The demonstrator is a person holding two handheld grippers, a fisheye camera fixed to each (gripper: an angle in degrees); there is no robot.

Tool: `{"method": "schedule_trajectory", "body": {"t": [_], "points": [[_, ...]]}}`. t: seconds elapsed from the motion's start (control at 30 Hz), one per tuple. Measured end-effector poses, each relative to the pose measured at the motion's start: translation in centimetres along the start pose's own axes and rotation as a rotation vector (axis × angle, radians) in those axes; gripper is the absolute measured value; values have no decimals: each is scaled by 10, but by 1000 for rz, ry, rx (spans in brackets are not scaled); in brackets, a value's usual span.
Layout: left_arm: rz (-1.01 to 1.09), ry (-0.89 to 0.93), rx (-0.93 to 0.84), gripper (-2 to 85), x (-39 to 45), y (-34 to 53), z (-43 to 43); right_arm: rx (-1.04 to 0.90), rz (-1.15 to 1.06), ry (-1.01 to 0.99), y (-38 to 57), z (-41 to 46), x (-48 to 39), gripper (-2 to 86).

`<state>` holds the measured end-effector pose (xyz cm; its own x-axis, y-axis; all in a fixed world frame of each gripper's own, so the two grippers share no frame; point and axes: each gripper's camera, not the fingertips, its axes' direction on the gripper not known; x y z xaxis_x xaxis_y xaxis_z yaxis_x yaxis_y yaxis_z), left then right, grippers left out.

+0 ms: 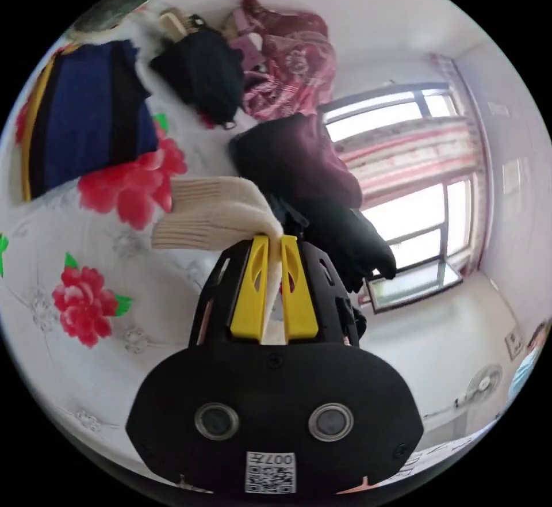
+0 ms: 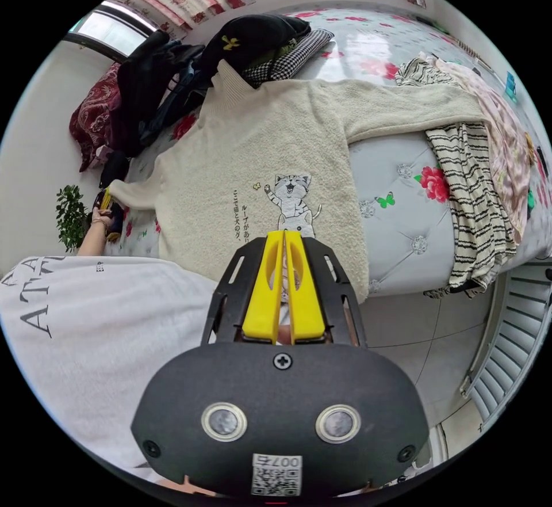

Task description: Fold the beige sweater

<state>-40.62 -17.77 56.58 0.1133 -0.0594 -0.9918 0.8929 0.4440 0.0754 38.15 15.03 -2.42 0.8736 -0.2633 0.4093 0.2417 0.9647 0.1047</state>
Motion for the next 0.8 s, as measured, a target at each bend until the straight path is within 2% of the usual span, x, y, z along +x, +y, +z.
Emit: {"method": "schedule_trajectory", "body": {"t": [0.13,0.2,0.23,0.3,0.33,0.4,0.43,0.5,0.6,0.8], "points": [[366,105,-106,39,139,39,39,25,-5,-27,-19,-2,13,20],[617,216,-216,39,241,105,74,62,17,-73,-34,-1,24,5],[674,245,-247,39,265,128,83,71,24,-87,-38,-1,27,4],[876,379,-389,44,346,238,129,100,46,-136,-53,2,38,1],[915,417,-434,46,361,269,143,106,49,-145,-57,3,41,1],[1040,448,-621,93,390,401,209,124,57,-171,-69,6,53,1],[1063,416,-666,99,389,432,226,126,59,-180,-71,6,56,2],[1087,336,-871,112,362,528,276,142,79,-212,-73,7,72,7],[1067,220,-948,104,296,575,282,175,101,-221,-66,8,100,22],[1011,-206,-855,84,179,534,266,189,140,-240,-85,39,158,49]]}}
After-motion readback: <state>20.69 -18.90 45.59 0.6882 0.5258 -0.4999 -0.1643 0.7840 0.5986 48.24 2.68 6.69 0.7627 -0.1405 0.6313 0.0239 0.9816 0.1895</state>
